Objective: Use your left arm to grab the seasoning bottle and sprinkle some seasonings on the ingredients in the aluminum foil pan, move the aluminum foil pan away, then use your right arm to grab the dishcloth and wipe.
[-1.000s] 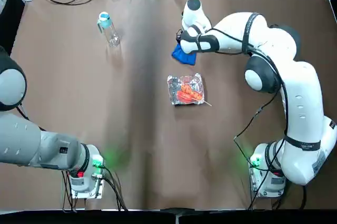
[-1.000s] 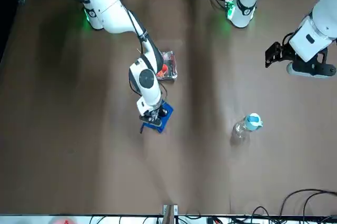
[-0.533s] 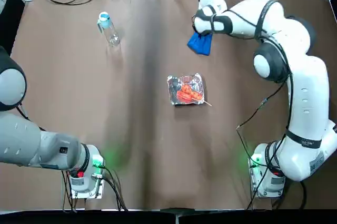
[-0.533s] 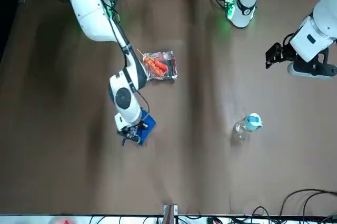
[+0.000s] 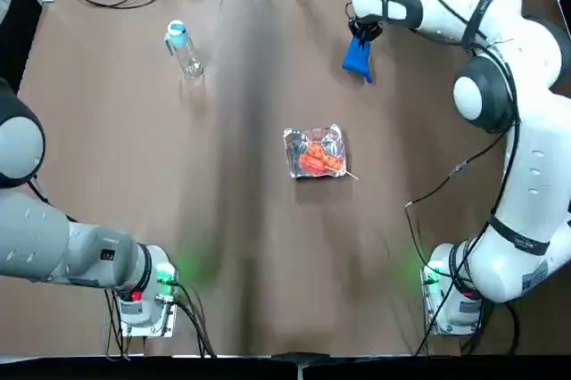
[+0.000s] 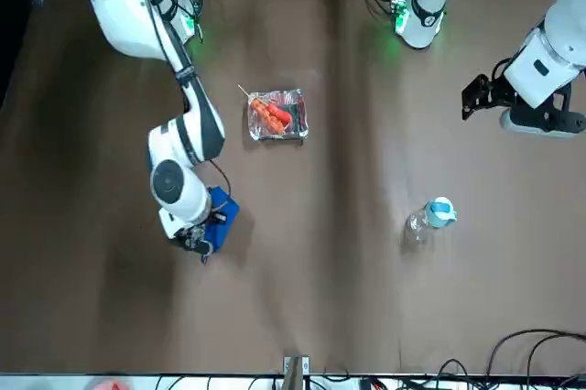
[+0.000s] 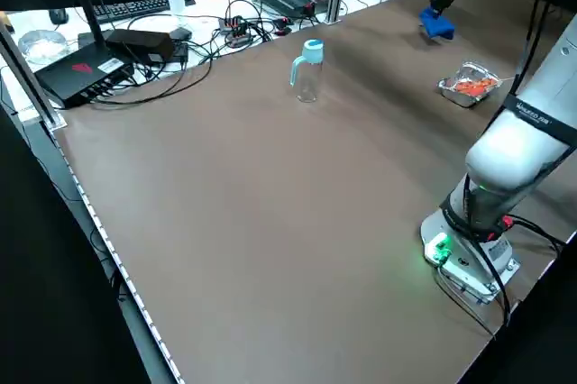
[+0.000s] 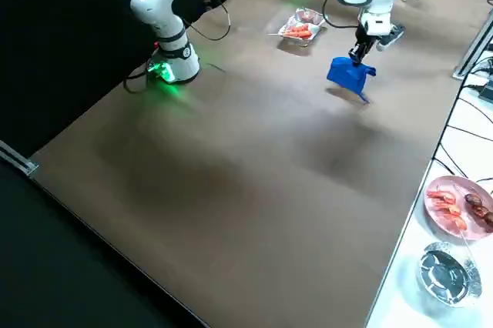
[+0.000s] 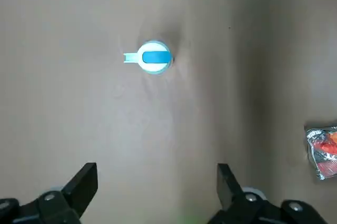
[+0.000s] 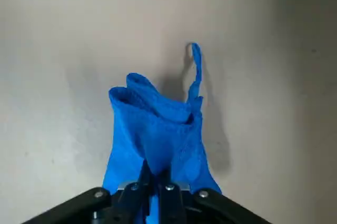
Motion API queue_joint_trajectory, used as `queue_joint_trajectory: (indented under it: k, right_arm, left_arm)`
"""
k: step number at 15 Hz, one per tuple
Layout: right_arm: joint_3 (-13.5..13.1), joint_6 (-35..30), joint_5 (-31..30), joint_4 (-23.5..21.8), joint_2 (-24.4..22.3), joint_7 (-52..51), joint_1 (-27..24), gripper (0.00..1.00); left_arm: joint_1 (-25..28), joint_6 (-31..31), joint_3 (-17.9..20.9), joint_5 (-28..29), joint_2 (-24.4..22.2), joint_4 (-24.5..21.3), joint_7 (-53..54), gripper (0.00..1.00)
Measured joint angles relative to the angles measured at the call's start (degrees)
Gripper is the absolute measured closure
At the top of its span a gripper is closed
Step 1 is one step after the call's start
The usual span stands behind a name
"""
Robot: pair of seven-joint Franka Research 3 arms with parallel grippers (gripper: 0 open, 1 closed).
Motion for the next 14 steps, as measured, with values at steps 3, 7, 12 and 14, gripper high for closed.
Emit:
queue_joint_trajectory:
  k: [3, 7, 12, 14]
  right_arm:
    - [-0.06, -5.54, 2.06, 0.03, -2.35, -8.49, -3.48, 0.92]
    - [-0.24, -11.63, 2.56, -0.05, -4.55, -23.86, -11.88, 0.92]
    - [-0.43, -6.49, 2.41, -2.58, -3.44, -48.19, -26.01, 0.92]
    - [-0.41, -4.57, 2.41, -4.12, -2.46, -51.87, -27.77, 0.92]
  left_arm:
    - [0.0, 0.02, -0.02, -0.01, 0.0, 0.0, -0.08, 0.0]
    - [0.0, 0.02, -0.02, -0.01, 0.0, 0.0, -0.26, 0.0]
    - [-0.03, 0.02, -0.05, -0.02, 0.03, 0.0, -0.28, 0.0]
    - [-0.03, 0.02, -0.05, -0.02, 0.04, 0.0, -0.29, 0.0]
